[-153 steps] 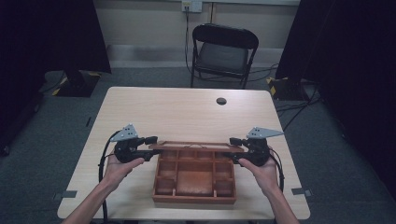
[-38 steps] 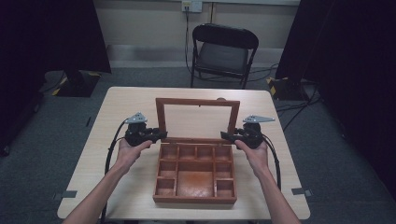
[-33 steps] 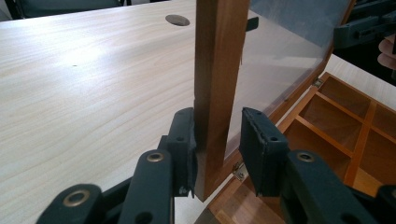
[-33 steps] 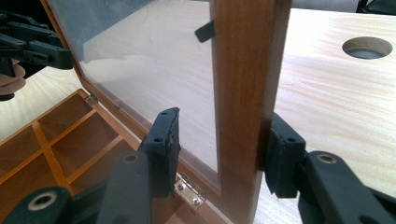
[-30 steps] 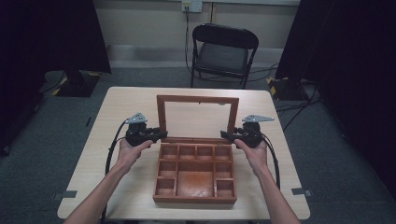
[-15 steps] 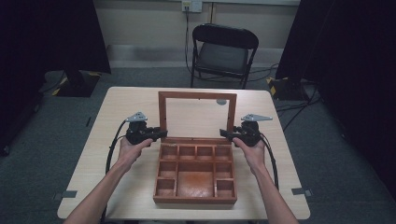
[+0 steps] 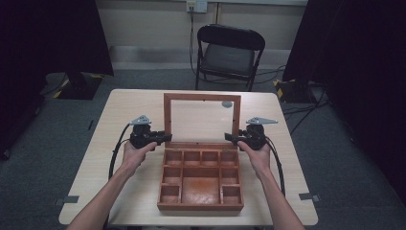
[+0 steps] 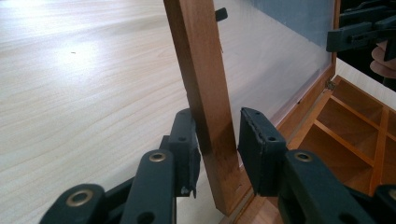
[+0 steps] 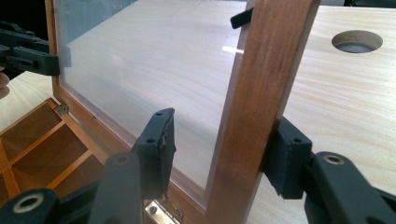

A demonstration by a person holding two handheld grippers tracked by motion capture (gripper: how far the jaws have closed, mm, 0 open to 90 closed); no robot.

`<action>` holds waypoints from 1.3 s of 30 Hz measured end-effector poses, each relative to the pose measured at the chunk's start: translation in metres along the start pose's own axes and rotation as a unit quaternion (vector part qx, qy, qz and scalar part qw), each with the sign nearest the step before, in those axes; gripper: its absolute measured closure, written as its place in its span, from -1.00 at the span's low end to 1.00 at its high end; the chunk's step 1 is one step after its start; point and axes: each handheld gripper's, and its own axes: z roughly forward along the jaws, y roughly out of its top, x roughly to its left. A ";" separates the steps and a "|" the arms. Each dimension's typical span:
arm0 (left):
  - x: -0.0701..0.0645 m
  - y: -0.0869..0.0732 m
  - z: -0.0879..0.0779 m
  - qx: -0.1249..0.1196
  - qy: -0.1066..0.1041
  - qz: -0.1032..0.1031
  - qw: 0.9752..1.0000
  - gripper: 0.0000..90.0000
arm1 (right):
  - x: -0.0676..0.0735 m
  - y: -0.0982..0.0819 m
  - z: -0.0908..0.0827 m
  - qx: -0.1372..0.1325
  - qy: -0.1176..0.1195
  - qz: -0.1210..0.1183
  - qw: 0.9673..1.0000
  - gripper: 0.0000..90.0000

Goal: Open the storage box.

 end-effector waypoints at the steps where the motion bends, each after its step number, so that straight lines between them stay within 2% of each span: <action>1: 0.000 0.000 0.000 0.001 0.000 -0.001 1.000 0.47 | 0.000 0.000 0.001 0.000 -0.001 0.000 1.000 0.06; 12: 0.004 -0.001 0.007 0.009 -0.006 -0.012 1.000 0.37 | -0.003 -0.003 0.005 0.009 -0.003 0.008 1.000 -0.02; 18: 0.004 -0.002 0.010 0.011 -0.003 -0.017 1.000 0.29 | -0.004 -0.004 0.007 0.011 -0.007 0.013 1.000 -0.09; 19: 0.004 -0.002 0.011 0.014 0.000 -0.018 1.000 0.26 | -0.004 -0.004 0.008 0.014 -0.009 0.015 1.000 -0.16; 26: 0.007 -0.004 0.013 0.031 0.009 -0.018 0.999 0.19 | -0.008 -0.007 0.013 0.029 -0.017 0.024 0.999 -0.22; 29: 0.008 -0.005 0.014 0.030 0.008 -0.028 0.999 0.18 | -0.009 -0.008 0.014 0.033 -0.024 0.028 0.999 -0.26; 34: 0.014 -0.009 0.016 0.029 -0.007 -0.049 0.998 0.17 | -0.011 -0.010 0.017 0.041 -0.025 0.030 0.998 -0.32; 39: 0.014 -0.009 0.017 0.031 -0.007 -0.052 0.998 0.14 | -0.011 -0.011 0.019 0.043 -0.024 0.035 0.998 -0.34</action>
